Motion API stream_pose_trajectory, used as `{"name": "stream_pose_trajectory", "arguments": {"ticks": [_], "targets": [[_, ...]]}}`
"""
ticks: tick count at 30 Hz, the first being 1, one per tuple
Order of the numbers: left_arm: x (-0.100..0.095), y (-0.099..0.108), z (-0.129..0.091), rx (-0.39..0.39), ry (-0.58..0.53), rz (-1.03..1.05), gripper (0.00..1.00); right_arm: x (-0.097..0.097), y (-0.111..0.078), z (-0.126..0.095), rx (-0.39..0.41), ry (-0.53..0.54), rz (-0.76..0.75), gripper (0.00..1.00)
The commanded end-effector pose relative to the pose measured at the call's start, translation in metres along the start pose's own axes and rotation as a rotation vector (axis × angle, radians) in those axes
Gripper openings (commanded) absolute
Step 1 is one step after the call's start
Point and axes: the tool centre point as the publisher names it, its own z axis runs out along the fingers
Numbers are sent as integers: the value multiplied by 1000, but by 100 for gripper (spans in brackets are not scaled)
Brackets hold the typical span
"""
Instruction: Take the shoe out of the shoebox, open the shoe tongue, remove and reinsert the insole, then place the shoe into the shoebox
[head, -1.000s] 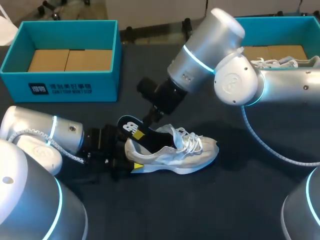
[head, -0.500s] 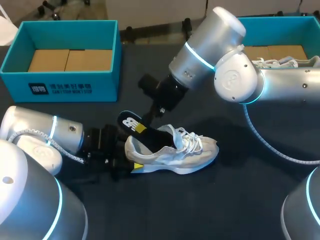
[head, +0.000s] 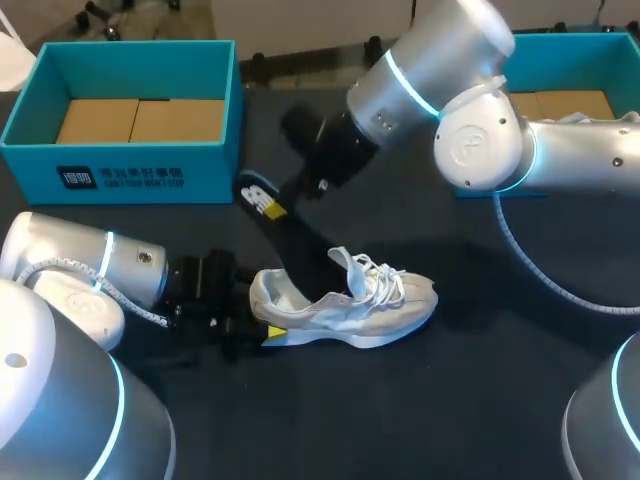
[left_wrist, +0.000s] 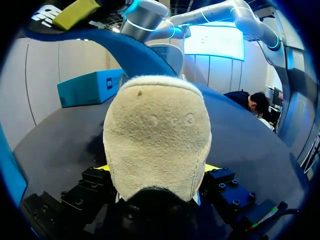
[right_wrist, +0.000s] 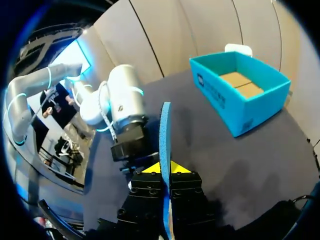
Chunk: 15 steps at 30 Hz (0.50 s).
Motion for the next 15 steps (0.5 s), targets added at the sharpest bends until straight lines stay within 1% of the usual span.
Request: {"name": "stream_pose_trajectory", "arguments": {"ticks": [1, 10, 15], "targets": [[-3, 2, 2, -3, -1, 0, 0, -3, 8, -8, -18, -31, -16, 0], [-3, 2, 2, -3, -1, 0, 0, -26, 32, -21, -78, -126, -56, 0], [-3, 2, 2, -3, -1, 0, 0, -38, 46, -29, -160, -210, -90, 0]]}}
